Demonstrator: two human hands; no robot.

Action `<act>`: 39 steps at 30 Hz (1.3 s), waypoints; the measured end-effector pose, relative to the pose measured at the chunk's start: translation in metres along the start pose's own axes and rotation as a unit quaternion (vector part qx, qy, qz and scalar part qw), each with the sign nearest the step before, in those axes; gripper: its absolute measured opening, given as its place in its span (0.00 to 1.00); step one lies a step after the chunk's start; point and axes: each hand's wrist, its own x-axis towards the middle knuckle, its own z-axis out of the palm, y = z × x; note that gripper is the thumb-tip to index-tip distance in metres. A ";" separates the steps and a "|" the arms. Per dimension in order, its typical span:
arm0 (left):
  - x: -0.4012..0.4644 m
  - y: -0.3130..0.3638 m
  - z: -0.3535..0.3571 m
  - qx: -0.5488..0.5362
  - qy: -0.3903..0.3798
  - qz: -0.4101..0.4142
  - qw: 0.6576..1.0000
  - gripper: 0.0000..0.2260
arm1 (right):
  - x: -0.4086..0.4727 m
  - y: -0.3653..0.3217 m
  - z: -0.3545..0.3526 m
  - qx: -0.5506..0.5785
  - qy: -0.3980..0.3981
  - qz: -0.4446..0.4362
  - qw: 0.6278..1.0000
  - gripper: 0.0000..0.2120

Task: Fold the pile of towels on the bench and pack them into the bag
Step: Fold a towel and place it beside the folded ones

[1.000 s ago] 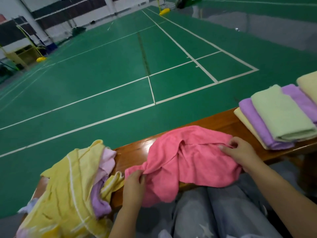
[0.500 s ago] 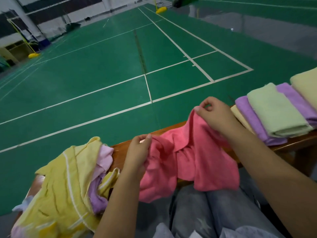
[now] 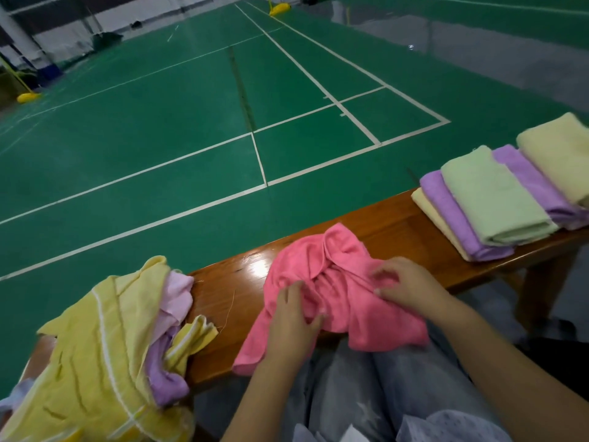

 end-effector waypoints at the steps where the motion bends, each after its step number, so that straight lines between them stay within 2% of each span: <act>1: 0.000 0.001 0.002 0.028 -0.001 0.015 0.999 0.25 | -0.003 0.003 0.006 -0.016 -0.002 -0.005 1.000 0.17; 5: 0.001 0.006 0.003 0.079 0.006 0.040 0.996 0.14 | -0.003 0.011 0.019 -0.053 0.017 -0.006 0.998 0.14; 8: 0.002 0.002 -0.001 0.068 0.013 0.055 0.996 0.12 | -0.002 0.011 0.017 -0.057 0.050 0.020 0.997 0.08; 11: -0.002 0.005 -0.006 0.038 0.009 0.076 0.996 0.09 | -0.009 0.008 0.006 0.023 0.087 0.027 0.996 0.05; 13: -0.005 0.011 -0.008 0.000 0.017 0.073 0.997 0.03 | -0.013 0.005 -0.001 0.059 0.091 0.019 0.994 0.04; 15: -0.009 0.019 -0.009 -0.044 0.029 0.060 0.997 0.06 | -0.015 0.004 -0.001 0.048 0.062 0.018 0.997 0.03; 19: -0.016 0.032 -0.010 -0.154 0.038 0.034 0.987 0.08 | -0.018 0.006 0.005 -0.006 -0.048 0.004 0.999 0.16; 21: -0.019 0.036 -0.009 -0.179 0.041 0.025 0.983 0.08 | -0.020 0.009 0.009 -0.010 -0.060 -0.003 0.998 0.18; 23: -0.021 0.037 -0.007 -0.185 0.037 0.016 0.982 0.09 | -0.020 0.013 0.014 -0.010 -0.040 -0.019 0.999 0.16; 26: -0.024 0.038 -0.004 -0.187 0.023 0.005 0.982 0.09 | -0.019 0.016 0.020 0.010 0.010 -0.016 1.000 0.08; 29: -0.027 0.040 -0.004 -0.195 0.014 -0.003 0.981 0.08 | -0.020 0.017 0.019 0.010 0.034 0.005 0.999 0.13; 31: -0.028 0.040 -0.003 -0.203 0.016 -0.011 0.979 0.08 | -0.022 0.018 0.016 0.027 0.047 0.016 0.998 0.11; 35: -0.028 0.047 -0.005 -0.225 0.026 -0.026 0.974 0.08 | -0.027 0.012 0.008 0.103 0.075 0.043 0.991 0.08; 39: -0.030 0.061 -0.006 -0.233 0.036 -0.014 0.972 0.06 | -0.035 -0.007 -0.010 0.223 0.079 0.023 0.971 0.04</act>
